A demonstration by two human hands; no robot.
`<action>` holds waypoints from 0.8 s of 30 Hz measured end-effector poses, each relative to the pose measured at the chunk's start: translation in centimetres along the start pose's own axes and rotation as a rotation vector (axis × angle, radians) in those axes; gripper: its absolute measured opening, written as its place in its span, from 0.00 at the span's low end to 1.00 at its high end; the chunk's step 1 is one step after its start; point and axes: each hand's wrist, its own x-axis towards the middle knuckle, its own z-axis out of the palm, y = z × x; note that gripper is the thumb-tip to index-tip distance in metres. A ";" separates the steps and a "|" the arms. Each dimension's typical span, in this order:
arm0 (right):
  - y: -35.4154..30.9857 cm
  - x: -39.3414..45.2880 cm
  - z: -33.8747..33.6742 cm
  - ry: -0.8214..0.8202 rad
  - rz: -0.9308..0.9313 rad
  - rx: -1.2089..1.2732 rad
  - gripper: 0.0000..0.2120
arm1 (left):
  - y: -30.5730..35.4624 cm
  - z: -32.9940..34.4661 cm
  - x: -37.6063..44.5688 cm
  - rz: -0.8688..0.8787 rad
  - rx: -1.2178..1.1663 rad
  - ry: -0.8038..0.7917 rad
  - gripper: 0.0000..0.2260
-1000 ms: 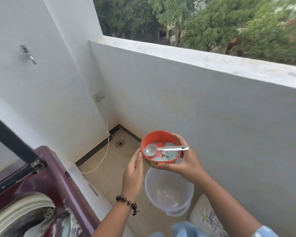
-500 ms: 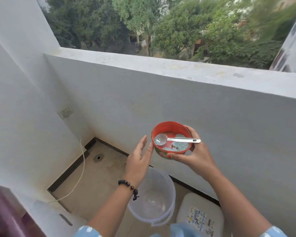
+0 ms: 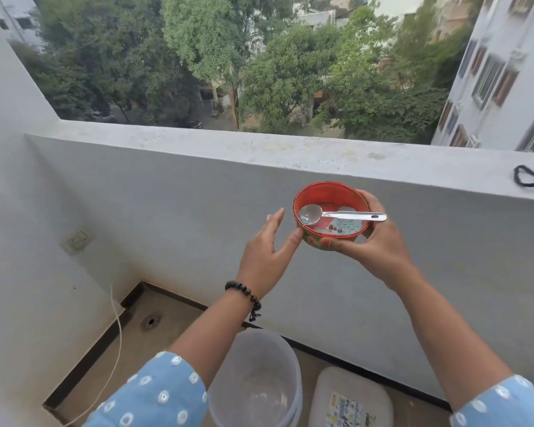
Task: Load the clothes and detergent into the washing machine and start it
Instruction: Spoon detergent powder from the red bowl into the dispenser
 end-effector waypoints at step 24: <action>1.2 12.7 -9.6 0.152 0.031 -0.277 0.43 | 5.2 4.2 8.3 0.107 0.223 -0.194 0.27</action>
